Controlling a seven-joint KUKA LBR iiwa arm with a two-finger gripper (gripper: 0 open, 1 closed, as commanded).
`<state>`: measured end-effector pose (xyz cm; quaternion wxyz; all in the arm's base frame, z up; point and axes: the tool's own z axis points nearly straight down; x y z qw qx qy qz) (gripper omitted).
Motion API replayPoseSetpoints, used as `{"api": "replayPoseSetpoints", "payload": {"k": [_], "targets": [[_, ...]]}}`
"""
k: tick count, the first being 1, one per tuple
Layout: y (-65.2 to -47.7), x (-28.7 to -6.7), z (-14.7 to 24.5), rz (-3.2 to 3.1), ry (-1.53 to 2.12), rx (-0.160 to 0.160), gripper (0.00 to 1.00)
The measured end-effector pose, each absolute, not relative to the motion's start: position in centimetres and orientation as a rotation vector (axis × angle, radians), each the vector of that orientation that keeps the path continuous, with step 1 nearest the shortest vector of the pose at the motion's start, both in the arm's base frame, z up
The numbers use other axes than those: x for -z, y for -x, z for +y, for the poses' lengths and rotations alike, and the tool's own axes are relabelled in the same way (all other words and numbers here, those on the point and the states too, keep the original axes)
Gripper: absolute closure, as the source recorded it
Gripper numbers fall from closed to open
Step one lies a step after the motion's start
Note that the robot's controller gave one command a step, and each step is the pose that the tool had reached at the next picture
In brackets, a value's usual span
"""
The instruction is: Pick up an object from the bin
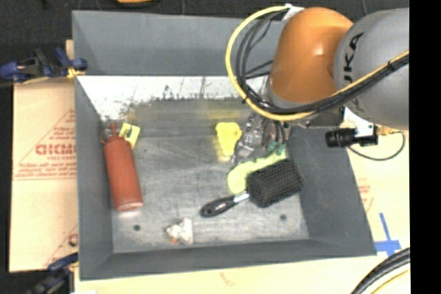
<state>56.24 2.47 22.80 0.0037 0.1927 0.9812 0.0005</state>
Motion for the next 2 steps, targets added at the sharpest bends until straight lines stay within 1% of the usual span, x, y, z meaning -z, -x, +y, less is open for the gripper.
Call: {"api": "replayPoseSetpoints", "payload": {"k": [1,2], "targets": [[-56.1,-22.6,2.4,3.079,-0.604,0.001,1.00],[-54.3,-15.1,1.8,3.055,-0.725,0.003,0.00]]}}
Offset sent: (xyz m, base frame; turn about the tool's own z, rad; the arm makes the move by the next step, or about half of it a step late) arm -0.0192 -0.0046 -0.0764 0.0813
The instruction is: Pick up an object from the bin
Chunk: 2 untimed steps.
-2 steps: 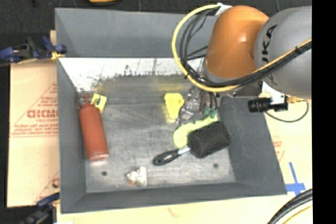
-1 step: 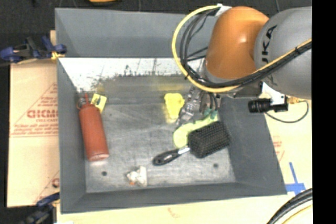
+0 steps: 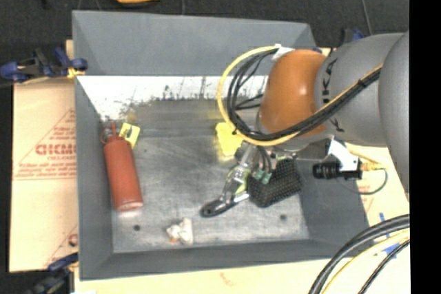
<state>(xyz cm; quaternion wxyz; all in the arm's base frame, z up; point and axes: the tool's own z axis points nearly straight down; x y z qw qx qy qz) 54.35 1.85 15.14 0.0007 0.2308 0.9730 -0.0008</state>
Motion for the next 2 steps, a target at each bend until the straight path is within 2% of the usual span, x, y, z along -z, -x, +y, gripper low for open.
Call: {"api": "replayPoseSetpoints", "payload": {"k": [1,2], "targets": [[-54.4,-15.2,1.9,3.054,-0.723,0.002,0.00],[-54.2,-11.8,0.0,3.062,-0.652,-0.004,0.00]]}}
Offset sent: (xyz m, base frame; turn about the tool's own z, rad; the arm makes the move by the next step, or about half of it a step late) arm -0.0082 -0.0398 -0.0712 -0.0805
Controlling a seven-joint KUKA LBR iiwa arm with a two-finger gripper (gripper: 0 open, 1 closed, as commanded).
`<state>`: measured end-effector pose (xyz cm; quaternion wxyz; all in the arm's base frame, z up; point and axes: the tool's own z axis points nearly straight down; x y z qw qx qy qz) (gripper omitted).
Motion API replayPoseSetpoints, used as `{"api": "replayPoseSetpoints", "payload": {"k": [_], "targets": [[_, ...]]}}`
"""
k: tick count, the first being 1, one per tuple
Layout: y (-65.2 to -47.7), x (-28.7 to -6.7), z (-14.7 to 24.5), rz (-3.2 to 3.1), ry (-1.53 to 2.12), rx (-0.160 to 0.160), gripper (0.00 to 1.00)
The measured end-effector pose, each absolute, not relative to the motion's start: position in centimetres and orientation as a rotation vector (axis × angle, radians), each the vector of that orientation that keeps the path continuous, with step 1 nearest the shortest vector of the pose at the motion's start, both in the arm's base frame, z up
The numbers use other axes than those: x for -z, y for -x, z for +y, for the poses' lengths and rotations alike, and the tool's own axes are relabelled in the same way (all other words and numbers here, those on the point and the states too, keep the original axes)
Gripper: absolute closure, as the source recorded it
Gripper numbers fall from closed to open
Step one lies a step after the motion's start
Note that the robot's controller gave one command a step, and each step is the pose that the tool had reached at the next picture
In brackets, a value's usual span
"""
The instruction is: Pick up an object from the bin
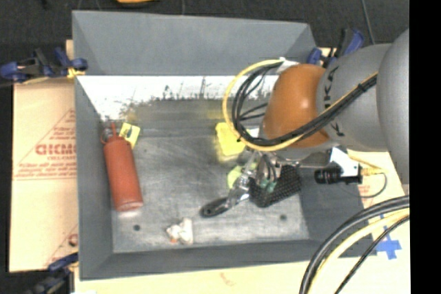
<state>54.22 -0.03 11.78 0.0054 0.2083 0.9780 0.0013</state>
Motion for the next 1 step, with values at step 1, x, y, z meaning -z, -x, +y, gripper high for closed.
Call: {"api": "replayPoseSetpoints", "payload": {"k": [1], "targets": [[-51.85,-8.65,-1.13,3.117,-0.396,0.004,0.00]]}}
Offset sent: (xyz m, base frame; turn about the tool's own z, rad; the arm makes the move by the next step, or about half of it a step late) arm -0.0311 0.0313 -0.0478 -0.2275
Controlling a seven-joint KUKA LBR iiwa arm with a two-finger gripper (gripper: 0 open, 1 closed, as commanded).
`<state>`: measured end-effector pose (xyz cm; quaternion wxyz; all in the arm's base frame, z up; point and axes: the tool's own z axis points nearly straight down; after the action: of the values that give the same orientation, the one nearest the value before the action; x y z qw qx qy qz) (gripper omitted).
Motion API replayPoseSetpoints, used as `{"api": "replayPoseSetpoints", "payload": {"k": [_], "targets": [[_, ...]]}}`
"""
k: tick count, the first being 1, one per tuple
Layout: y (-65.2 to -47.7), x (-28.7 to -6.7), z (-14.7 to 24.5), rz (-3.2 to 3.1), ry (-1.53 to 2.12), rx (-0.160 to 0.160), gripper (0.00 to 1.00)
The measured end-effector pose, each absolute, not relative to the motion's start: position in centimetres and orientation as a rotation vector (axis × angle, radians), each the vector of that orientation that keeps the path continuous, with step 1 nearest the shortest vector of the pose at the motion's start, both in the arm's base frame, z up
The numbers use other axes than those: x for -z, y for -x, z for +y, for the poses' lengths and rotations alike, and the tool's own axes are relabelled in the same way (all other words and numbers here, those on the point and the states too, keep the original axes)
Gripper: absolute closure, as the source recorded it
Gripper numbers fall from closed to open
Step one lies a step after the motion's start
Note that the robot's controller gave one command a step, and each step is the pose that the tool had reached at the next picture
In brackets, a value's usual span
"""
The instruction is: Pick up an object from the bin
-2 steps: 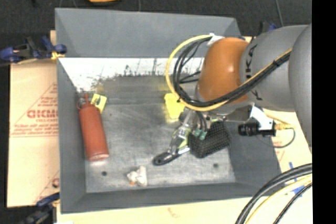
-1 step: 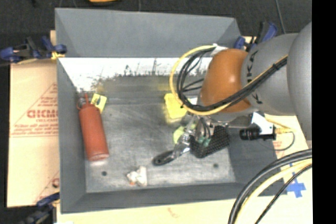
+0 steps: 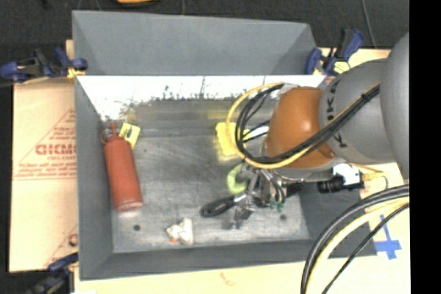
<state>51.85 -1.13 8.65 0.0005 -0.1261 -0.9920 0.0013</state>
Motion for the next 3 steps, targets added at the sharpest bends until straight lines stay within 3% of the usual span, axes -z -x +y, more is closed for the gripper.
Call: {"api": "replayPoseSetpoints", "payload": {"k": [1,2,3], "targets": [[-51.4,-7.3,3.1,-3.136,0.300,0.003,1.00],[-51.4,-7.3,3.1,-3.136,0.300,0.003,1.00],[-51.1,-15.4,1.6,-3.127,0.339,0.005,1.00]]}}
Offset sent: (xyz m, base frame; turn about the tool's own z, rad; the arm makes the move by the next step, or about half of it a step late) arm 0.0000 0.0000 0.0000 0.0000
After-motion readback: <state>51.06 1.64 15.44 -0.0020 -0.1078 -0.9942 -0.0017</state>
